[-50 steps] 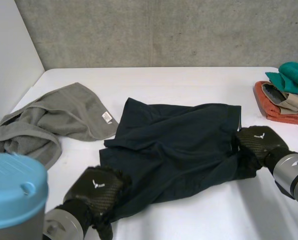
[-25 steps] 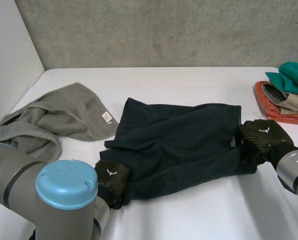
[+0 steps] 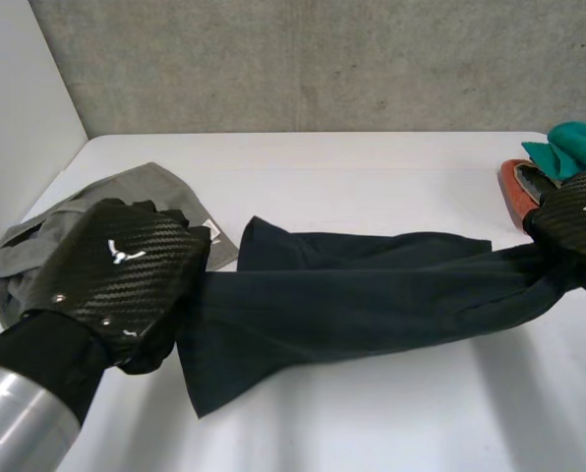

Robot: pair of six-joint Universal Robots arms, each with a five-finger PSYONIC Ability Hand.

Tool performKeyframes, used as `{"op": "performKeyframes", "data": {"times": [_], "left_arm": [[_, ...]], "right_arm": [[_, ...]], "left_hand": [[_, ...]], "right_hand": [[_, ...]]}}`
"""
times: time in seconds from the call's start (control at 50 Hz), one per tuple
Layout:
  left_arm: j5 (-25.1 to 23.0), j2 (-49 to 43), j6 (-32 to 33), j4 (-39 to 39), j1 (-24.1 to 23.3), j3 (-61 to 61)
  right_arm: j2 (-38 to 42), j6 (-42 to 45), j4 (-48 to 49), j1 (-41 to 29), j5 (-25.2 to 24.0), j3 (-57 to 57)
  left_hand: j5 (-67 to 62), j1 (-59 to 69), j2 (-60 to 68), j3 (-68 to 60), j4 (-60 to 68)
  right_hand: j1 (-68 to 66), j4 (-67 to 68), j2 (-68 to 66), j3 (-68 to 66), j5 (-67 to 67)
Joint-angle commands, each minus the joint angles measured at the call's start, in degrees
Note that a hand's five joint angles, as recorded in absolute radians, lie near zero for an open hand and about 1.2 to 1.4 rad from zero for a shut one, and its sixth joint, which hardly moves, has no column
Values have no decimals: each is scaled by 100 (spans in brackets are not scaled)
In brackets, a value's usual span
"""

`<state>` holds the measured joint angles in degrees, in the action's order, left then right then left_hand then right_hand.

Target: Fold the laundry.

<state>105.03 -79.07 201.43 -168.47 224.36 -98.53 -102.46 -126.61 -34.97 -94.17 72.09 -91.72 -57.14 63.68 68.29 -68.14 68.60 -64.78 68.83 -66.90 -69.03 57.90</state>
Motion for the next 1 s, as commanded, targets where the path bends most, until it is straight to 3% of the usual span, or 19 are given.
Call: {"op": "performKeyframes", "data": {"times": [0.02, 0.24, 0.36, 0.44, 0.46, 0.54, 0.68, 0.82, 1.0], "left_arm": [[0, -1575, -16, -458, 55, 141], [-18, -3615, 19, -1504, 609, 1800], [-35, -4222, 721, -2575, 794, 3733], [-44, -4416, 1538, -3489, 1022, 4929], [-53, -4407, 1801, -4031, 1092, 5279], [-79, -4354, 1839, -4844, 1145, 5643], [-62, -4153, 1742, -4467, 996, 4880], [-88, -3906, 1347, -4396, 970, 3263], [-35, -4547, 1162, -4300, 864, 1706]], "right_arm": [[1165, -109, 507, -93, -11, -197], [2862, -742, 2414, -532, 551, 496], [3408, -927, 3504, -814, 1034, 1700], [3566, -1453, 5303, -937, 1123, 2807], [3558, -1646, 5890, -946, 1157, 2992], [3444, -2288, 7255, -981, 1140, 3204], [3531, -2588, 7390, -998, 1105, 3240], [4277, -2579, 6407, -1033, 974, 2871], [5341, -2413, 5800, -1069, 560, 2080]], "left_hand": [[-1286, 1632, 1171, -1186, 1140], [-1286, 1632, 1171, -1186, 1140], [-1286, 1632, 1171, -1186, 1140], [-1286, 1632, 1171, -1186, 1140], [-1286, 1632, 1171, -1186, 1140], [-1286, 1632, 1171, -1186, 1140], [-1286, 1632, 1171, -1186, 1140], [-1286, 1632, 1171, -1186, 1140], [-1286, 1632, 1171, -1186, 1140]], "right_hand": [[-1522, 1117, -1310, -1097, 1210], [-1522, 1117, -1310, -1097, 1210], [-1522, 1117, -1310, -1097, 1210], [-1522, 1117, -1310, -1097, 1210], [-1522, 1117, -1310, -1097, 1210], [-1522, 1117, -1310, -1097, 1210], [-1522, 1117, -1310, -1097, 1210], [-1522, 1117, -1310, -1097, 1210], [-1522, 1117, -1310, -1097, 1210]]}}
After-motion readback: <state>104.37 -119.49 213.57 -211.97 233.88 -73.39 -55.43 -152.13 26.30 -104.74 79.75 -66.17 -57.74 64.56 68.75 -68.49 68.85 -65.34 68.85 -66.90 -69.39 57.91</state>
